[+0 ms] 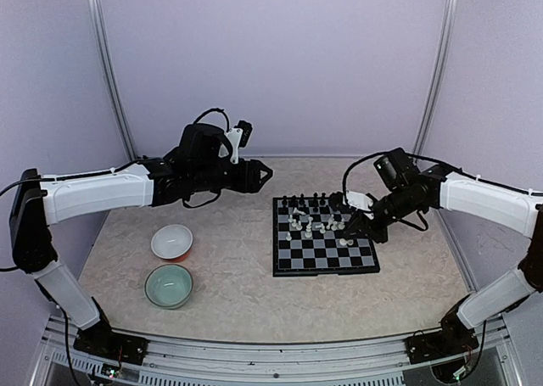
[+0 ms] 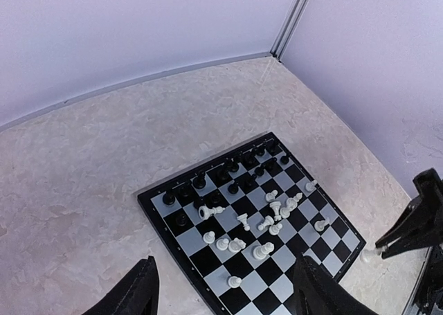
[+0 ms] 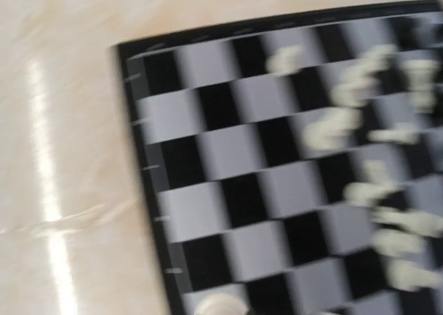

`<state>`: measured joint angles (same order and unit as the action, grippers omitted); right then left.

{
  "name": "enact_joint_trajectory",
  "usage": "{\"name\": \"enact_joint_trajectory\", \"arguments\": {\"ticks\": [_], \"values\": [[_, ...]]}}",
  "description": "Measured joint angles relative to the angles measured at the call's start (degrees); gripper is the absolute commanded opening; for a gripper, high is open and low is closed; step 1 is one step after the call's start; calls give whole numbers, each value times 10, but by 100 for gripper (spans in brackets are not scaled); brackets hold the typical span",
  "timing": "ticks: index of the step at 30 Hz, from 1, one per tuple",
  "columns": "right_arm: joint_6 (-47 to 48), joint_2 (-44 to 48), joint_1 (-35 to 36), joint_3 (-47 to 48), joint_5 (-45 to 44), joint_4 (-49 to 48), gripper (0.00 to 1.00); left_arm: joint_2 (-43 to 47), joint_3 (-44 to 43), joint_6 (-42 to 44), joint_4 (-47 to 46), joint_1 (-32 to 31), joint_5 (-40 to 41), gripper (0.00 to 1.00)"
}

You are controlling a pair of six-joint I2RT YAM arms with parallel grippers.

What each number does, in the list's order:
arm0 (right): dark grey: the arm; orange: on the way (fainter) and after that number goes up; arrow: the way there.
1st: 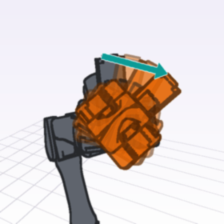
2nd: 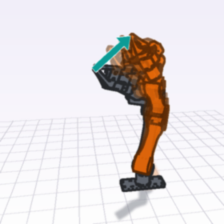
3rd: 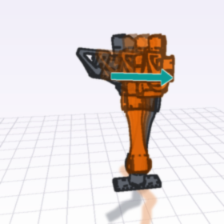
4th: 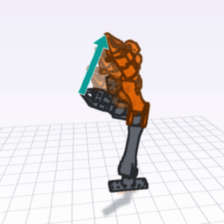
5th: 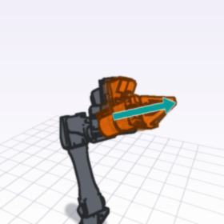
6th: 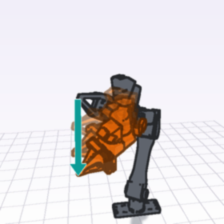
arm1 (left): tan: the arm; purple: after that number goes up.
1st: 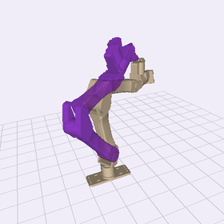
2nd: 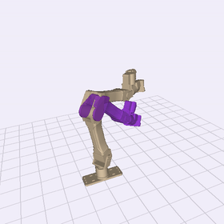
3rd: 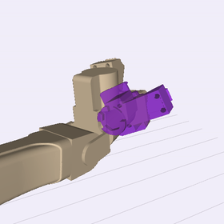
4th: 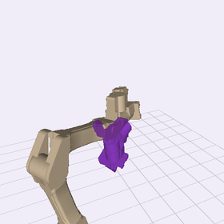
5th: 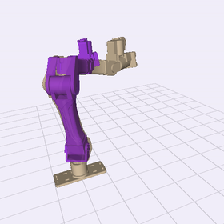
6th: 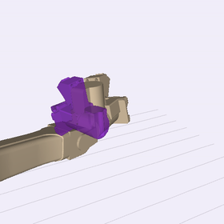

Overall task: Set up the chess pieces on the board
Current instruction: Place the king on e1.

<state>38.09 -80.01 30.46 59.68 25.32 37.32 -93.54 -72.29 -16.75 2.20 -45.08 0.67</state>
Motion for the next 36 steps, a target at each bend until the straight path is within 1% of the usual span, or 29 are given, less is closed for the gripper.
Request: {"name": "enact_joint_trajectory", "arguments": {"ticks": [3, 6, 16, 27, 36], "values": [[11, -4, 26, -16, -1, 11, 0, 3, 0, 0, 0, 0, 0, 66], [14, -20, 38, -19, -7, 14, 1, 3, 0, 0, 0, 0, 0, 66], [2, -104, 43, 3, -27, 0, 1, 3, 0, 0, 0, 0, 0, 66], [-9, -146, 47, 16, -41, -17, 2, 14, 0, 0, 1, 0, 0, 66], [-13, -158, 47, 16, -47, -25, 9, 14, 0, 0, 2, 0, 0, 66]]}}
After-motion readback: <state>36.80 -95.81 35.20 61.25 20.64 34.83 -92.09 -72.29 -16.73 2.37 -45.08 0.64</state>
